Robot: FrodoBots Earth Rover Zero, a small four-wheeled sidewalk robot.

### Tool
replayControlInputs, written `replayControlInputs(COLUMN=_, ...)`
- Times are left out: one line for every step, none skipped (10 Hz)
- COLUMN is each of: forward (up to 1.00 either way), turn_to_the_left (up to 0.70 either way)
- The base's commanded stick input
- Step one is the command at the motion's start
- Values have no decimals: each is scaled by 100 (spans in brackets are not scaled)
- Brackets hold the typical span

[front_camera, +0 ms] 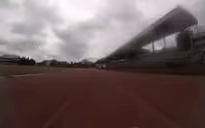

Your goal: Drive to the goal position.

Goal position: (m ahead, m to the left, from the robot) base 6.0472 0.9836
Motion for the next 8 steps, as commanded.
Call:
replayControlInputs(forward=67, turn_to_the_left=0)
replayControlInputs(forward=67, turn_to_the_left=0)
replayControlInputs(forward=67, turn_to_the_left=0)
replayControlInputs(forward=67, turn_to_the_left=0)
replayControlInputs(forward=67, turn_to_the_left=0)
replayControlInputs(forward=67, turn_to_the_left=0)
replayControlInputs(forward=67, turn_to_the_left=0)
replayControlInputs(forward=67, turn_to_the_left=0)
